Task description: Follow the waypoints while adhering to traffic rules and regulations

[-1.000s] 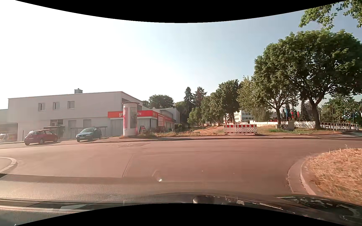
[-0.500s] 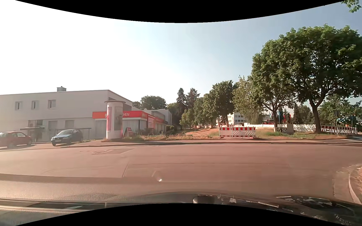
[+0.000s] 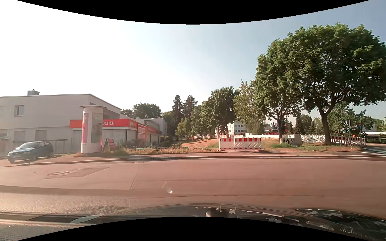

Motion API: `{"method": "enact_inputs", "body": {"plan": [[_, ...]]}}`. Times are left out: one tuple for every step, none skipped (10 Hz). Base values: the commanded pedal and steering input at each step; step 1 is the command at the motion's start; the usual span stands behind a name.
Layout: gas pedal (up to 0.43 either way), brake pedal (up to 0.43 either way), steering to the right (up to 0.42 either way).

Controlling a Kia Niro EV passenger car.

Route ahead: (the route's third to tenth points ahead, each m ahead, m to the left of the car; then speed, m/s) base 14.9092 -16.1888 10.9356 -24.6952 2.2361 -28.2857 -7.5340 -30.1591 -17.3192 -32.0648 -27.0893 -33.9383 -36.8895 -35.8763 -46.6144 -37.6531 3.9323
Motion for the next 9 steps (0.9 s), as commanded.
{"method": "enact_inputs", "body": {"plan": [[0.0, 0.0, 0.268], [0.0, 0.0, 0.298], [0.0, 0.0, 0.332], [0.02, 0.0, 0.357], [0.028, 0.0, 0.374], [0.059, 0.0, 0.387], [0.059, 0.0, 0.397], [0.059, 0.0, 0.405], [0.067, 0.0, 0.411]]}}
